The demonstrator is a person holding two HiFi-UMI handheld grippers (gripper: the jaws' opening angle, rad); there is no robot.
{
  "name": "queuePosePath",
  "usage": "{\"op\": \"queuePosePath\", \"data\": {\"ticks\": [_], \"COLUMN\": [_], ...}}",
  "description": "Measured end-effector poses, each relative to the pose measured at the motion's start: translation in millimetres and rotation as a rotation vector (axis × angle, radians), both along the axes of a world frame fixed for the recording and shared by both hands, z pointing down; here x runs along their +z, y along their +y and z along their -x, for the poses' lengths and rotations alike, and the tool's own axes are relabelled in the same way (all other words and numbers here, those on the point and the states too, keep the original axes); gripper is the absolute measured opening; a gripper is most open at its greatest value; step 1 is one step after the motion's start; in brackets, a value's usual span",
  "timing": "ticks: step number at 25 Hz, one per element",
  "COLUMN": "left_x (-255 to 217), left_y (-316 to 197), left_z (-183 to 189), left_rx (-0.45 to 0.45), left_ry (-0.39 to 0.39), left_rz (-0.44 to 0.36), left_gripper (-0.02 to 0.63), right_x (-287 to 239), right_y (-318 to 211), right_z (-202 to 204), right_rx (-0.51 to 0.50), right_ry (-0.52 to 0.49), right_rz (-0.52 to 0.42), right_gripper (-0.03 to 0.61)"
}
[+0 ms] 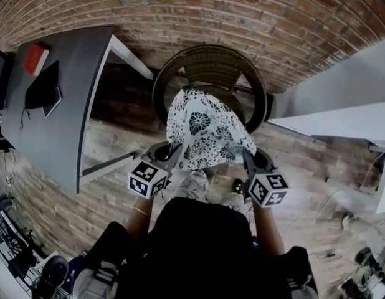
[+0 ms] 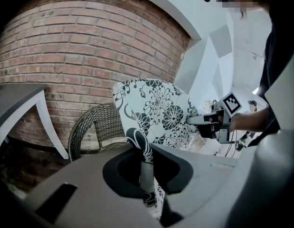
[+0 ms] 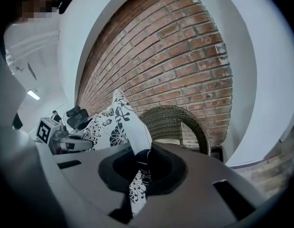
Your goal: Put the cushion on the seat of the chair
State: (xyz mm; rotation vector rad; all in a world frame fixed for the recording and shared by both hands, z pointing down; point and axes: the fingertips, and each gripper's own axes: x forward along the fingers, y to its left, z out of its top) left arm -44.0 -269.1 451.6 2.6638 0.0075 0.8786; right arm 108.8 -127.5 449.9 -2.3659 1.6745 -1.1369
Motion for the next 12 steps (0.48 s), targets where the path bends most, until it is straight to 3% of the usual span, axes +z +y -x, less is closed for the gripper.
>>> {"op": "queuePosePath", "data": {"ticks": [12], "left_x": [61], "left_y": [-12], "left_z": [1], "left_rx": [0.075], "left_ry": [-0.049], "left_rz": [0.088], "left_gripper": [0.011], "right_x": [62], "right_y": [-11], "right_z": [13], "right_rx": [0.048], "right_ry": [-0.038], "right_rz": [0.095], "right_gripper": [0.012]}}
